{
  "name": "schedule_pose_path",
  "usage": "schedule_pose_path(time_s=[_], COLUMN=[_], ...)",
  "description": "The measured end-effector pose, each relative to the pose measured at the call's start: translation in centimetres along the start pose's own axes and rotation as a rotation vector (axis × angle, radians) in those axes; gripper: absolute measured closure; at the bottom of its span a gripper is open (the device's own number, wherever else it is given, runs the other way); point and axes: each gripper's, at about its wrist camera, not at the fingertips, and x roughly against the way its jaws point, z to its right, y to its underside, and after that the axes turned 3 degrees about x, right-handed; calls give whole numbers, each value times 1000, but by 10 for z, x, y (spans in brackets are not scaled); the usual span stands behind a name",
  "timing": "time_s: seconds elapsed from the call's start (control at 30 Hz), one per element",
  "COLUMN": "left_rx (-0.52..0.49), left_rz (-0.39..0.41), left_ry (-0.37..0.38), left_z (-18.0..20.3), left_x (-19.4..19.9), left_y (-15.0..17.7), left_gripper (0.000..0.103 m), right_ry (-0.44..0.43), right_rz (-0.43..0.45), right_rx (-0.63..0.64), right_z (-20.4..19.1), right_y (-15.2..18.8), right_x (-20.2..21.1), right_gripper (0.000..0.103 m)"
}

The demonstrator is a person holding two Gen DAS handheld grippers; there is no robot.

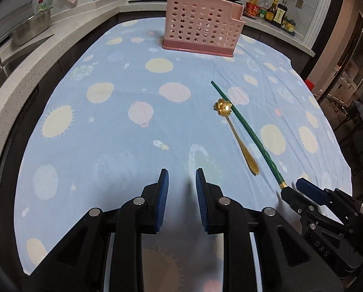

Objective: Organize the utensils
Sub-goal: 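Grasp the gold spoon with the left tool while the right tool grasps the green chopstick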

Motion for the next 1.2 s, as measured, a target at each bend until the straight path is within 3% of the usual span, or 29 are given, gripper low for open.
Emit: schedule_pose_path(time_s=[0.1, 0.17, 0.3, 0.5, 0.6, 0.83, 1.2], left_rx=[-2, 0, -4, -9, -11, -47, -82], left_rz=[-12, -17, -20, -40, -44, -62, -71], left_ry=[1, 5, 12, 44, 72, 117, 126], left_z=[0, 0, 4, 14, 23, 50, 69], left_x=[-1, -2, -3, -10, -14, -30, -47], left_y=[4, 4, 3, 0, -5, -13, -14], left_gripper=[81, 81, 81, 80, 69, 68, 69], right_ry=[2, 4, 16, 39, 39, 23, 12], right_rz=[-7, -13, -13, -1, 2, 4, 2], right_rx=[5, 8, 9, -22, -45, -95, -124], right_z=[0, 0, 2, 11, 17, 29, 35], right_y=[0, 1, 1, 2, 2, 2, 3], right_x=[-3, -6, -7, -3, -2, 1, -1], right_gripper=[74, 84, 93, 96, 96, 96, 96])
